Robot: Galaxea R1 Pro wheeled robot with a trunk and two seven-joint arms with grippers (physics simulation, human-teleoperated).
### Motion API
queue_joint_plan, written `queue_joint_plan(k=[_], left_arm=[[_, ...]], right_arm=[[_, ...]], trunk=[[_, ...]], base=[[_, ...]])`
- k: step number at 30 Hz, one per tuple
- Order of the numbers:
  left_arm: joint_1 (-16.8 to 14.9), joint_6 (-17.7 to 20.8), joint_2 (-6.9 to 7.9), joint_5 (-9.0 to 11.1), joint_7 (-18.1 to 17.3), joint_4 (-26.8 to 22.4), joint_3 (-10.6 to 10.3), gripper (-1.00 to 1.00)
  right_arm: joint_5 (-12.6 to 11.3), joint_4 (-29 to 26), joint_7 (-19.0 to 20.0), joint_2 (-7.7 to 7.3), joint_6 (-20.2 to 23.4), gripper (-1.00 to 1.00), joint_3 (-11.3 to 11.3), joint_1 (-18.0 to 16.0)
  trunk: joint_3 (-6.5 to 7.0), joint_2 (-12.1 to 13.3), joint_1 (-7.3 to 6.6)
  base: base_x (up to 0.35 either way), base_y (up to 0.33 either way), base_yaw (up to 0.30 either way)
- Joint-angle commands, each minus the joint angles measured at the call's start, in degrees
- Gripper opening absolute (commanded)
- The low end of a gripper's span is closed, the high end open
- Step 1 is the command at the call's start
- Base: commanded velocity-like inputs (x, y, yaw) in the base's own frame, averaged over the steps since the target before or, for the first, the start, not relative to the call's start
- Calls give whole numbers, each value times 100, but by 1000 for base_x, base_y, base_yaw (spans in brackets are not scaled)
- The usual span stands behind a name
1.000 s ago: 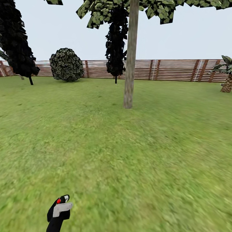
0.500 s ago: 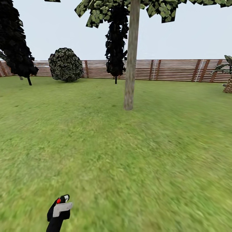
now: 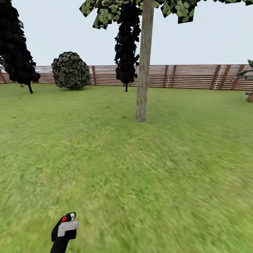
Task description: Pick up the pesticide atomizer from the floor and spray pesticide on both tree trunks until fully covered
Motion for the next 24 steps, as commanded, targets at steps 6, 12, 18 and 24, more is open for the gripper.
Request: queue_joint_plan(k=[6,12,18,24], left_arm=[[0,-1,0,0,0,-1,0,-100],[0,-5,0,0,0,-1,0,-100],[0,-1,0,0,0,-1,0,-100],[0,9,0,0,0,2,0,-100]], right_arm=[[0,0,-4,-1,0,100,0,0],[0,0,2,-1,0,100,0,0],[0,0,-3,-1,0,100,0,0],[0,0,-1,-2,0,100,0,0]], trunk=[[0,0,0],[0,0,0],[0,0,0],[0,0,0]], base=[[340,0,0],[340,0,0],[340,0,0],[340,0,0]])
